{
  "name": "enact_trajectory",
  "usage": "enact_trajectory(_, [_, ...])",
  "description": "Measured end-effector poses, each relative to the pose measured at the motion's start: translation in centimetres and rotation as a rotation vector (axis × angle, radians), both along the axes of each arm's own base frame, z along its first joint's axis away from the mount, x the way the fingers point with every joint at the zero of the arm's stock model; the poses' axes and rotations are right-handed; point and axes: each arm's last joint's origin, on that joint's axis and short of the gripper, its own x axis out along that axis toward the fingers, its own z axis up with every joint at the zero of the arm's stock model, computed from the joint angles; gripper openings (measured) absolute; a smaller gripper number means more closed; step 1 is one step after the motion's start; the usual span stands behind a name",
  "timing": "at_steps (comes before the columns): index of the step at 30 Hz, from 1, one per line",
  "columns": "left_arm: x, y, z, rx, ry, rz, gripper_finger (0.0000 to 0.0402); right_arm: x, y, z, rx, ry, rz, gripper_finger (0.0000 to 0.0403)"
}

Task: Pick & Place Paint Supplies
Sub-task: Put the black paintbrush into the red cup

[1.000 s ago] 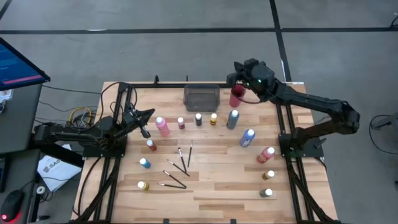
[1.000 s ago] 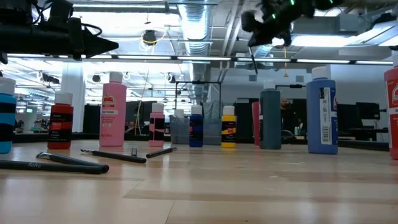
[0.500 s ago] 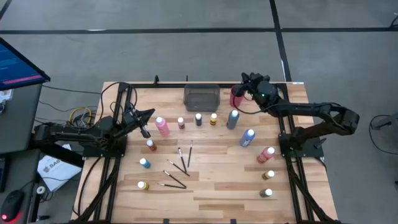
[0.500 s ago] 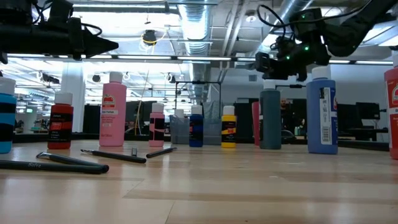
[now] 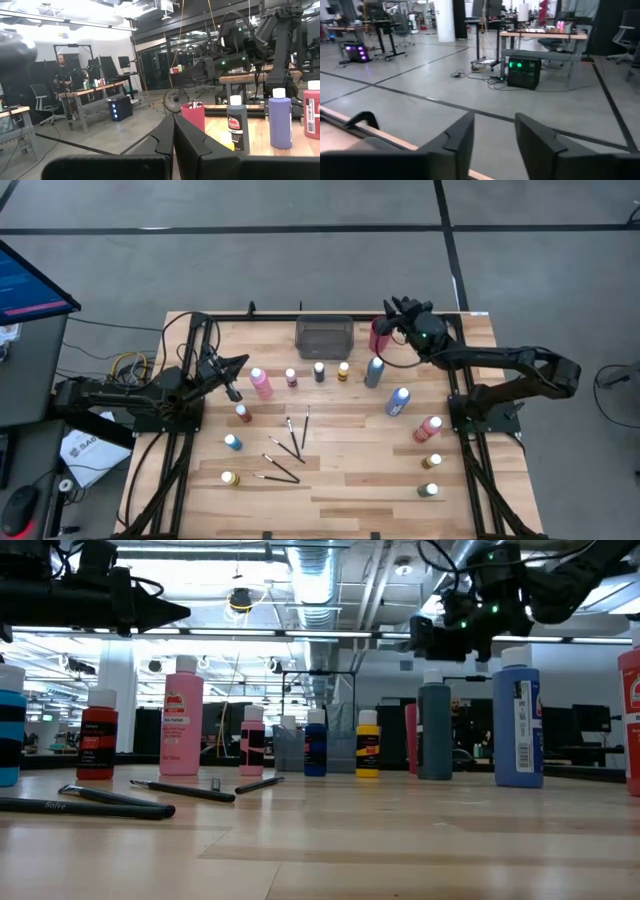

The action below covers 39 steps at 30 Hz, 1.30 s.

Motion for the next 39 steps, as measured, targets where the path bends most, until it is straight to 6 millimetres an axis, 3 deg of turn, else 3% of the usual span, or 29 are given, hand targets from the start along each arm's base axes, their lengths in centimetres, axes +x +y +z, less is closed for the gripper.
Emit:
enact_trajectory(5, [0.0,0.0,0.0,0.0,0.0,0.0,0.0003,1.7,2.0,4.5,0.07,-0.059,0.091,0.018])
enact_trajectory(9, [0.0,0.0,0.0,-0.04,-0.027,-0.01,0.0003,4.4,4.3,7.4,0.25,0.052,0.171,0.0182])
enact_trajectory(16, [0.0,0.0,0.0,-0.08,-0.057,-0.02,0.0003,10.7,9.6,8.7,0.606,0.191,0.261,0.0156])
enact_trajectory(21, [0.0,0.0,0.1,-0.08,-0.058,-0.02,0.0003,15.9,13.0,6.9,0.714,0.258,0.251,0.0144])
enact_trajectory(26, [0.0,0.0,0.1,-0.08,-0.059,-0.02,0.0003,19.8,14.3,3.9,0.838,0.29,0.149,0.0158])
enact_trajectory(33, [0.0,0.0,0.1,-0.08,-0.058,-0.02,0.0003,23.5,14.5,-0.5,0.962,0.377,0.128,0.021])
enact_trajectory(39, [0.0,0.0,0.1,-0.08,-0.058,-0.02,0.0003,25.1,14.5,-3.7,1.033,0.424,0.11,0.0212])
